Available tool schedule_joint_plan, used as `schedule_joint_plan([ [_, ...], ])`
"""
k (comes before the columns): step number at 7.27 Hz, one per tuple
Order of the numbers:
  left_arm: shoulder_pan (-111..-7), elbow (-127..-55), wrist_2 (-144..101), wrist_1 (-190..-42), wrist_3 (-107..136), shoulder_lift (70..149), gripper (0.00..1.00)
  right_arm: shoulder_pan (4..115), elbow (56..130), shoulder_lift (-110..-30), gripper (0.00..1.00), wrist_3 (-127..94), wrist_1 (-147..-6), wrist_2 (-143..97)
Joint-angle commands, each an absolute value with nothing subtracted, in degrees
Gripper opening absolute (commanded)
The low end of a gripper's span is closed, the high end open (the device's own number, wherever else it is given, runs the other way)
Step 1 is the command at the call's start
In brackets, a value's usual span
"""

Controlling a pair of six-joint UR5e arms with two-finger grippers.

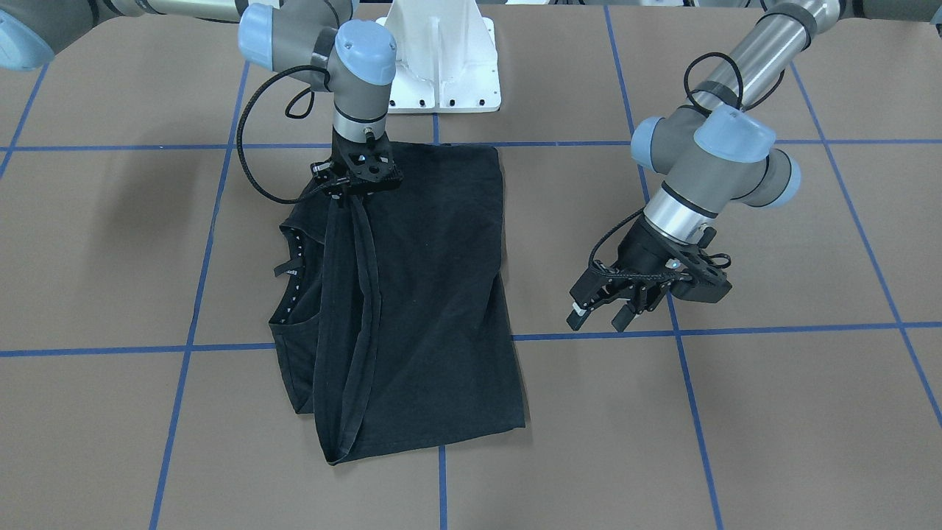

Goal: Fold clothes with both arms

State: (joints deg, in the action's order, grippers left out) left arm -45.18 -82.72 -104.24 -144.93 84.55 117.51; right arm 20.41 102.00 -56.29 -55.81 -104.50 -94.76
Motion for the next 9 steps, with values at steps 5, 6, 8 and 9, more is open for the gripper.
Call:
schedule_joint_plan([
  [5,-45.2,-82.8,-104.2,-144.9,84.6,117.5,1.0,21.4,100.3,-54.9,0.0,-54.7,-104.6,-95.4],
  [6,-45.2,-82.7,-104.2,-144.9,84.6,117.5,1.0,22.1,100.5,-55.0,0.0,-54.7,-104.6,-95.8],
  [8,-45.1,-82.8,-104.2,-144.9,85.5,117.5,1.0,22.6,102.6,-55.5,0.0,-55.6,-105.3,-95.8],
  [9,-45.1,-82.9,-104.2,-144.9,85.9,117.5,1.0,22.3,104.7,-60.5,0.0,-60.7,-104.8,-95.6],
])
